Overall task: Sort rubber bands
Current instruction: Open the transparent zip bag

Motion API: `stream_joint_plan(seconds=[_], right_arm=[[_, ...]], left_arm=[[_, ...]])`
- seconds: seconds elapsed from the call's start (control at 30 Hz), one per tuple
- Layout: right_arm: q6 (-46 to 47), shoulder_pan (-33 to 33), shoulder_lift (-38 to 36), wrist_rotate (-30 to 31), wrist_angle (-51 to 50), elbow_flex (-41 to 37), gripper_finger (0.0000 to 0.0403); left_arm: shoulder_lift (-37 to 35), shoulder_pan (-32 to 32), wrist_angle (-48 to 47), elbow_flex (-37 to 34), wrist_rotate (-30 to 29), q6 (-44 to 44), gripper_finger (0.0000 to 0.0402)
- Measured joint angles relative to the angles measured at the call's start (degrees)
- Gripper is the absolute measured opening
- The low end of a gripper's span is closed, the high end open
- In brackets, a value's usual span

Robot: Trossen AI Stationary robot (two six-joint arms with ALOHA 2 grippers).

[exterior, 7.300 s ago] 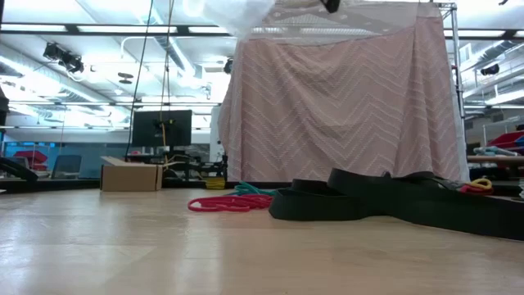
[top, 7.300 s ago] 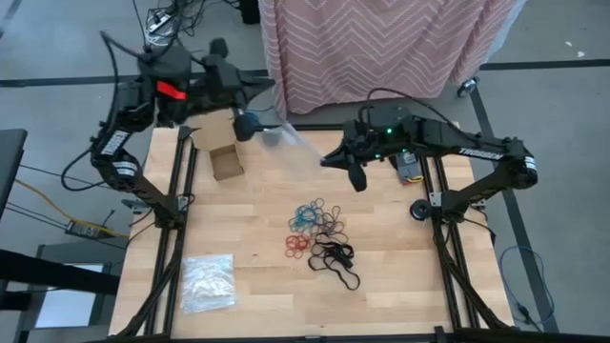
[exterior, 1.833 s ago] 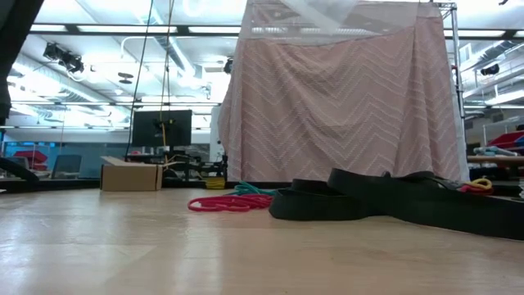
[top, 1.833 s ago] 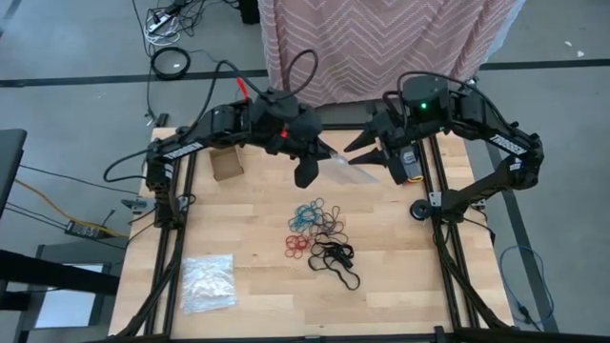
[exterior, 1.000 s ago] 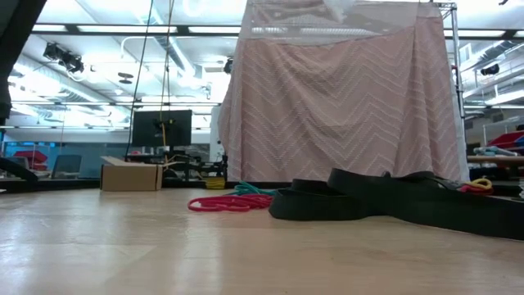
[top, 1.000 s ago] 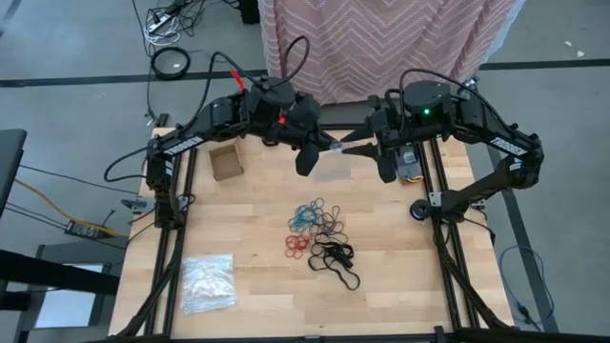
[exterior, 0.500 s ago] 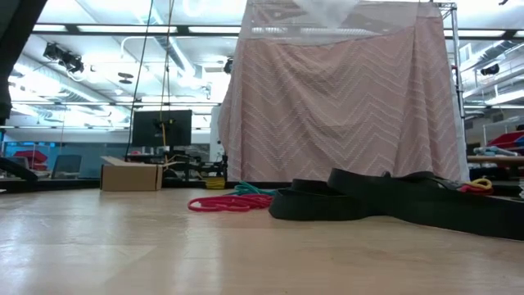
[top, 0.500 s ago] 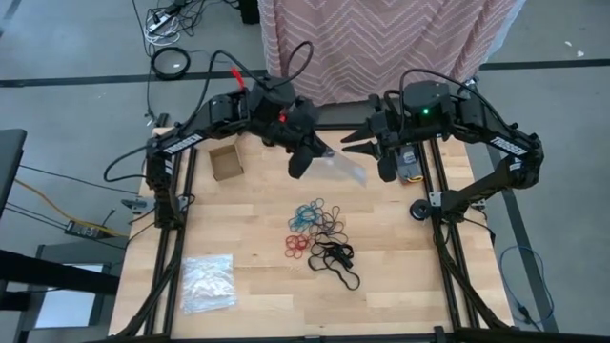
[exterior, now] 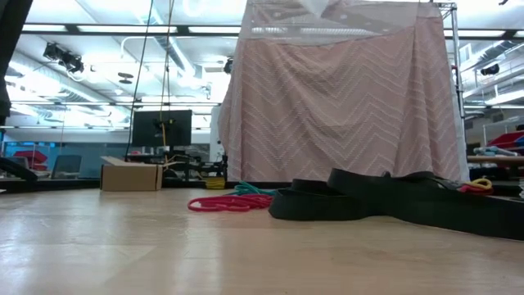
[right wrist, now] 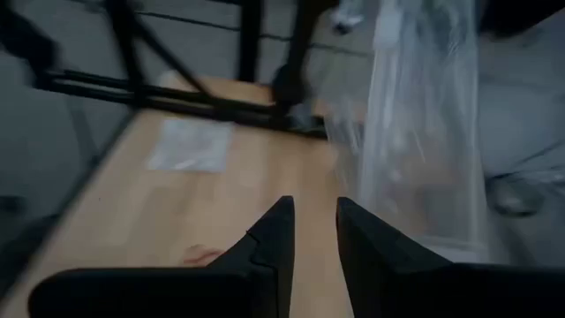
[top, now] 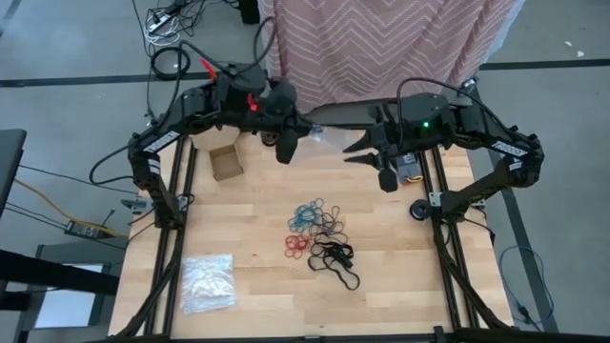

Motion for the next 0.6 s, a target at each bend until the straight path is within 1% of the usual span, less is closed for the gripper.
stream_joint_plan(seconds=[0.1,0.17,0.2,0.37,0.43,0.53,0.6], right_arm=[[-4.51,1.64,0.03,7.04,2.53,-0.02,0.0087],[-7.38,2.54,0.03,10.59,4.12,-0.02,0.0099],[-8.54,2.88,0.03,11.61,5.06,-0.02,0.0106],[-12.95,3.61,0.51,12.44,8.95,-0.01,0.0148],[-13.86,3.64,1.09,14.36,9.74,-0.02,0.0164],[-14.14,3.64,2.12,20.12,11.71,-0.04,0.0178],[-13.84,3.64,2.78,25.03,13.65,-0.03,0.0176]], left_arm=[[0.00,-0.02,1.89,0.00,0.00,-0.46,0.0000],[0.00,-0.02,3.15,0.00,0.02,-1.31,0.0000],[0.00,-0.03,3.59,0.00,0.00,-1.57,0.0000],[0.02,0.07,5.64,0.00,-0.19,-2.97,0.0000],[0.04,0.11,7.13,0.00,-0.36,-3.41,0.0000],[0.21,0.11,9.13,0.00,-0.41,-4.37,0.0000],[0.32,0.11,9.35,0.00,-0.43,-4.85,0.0000]])
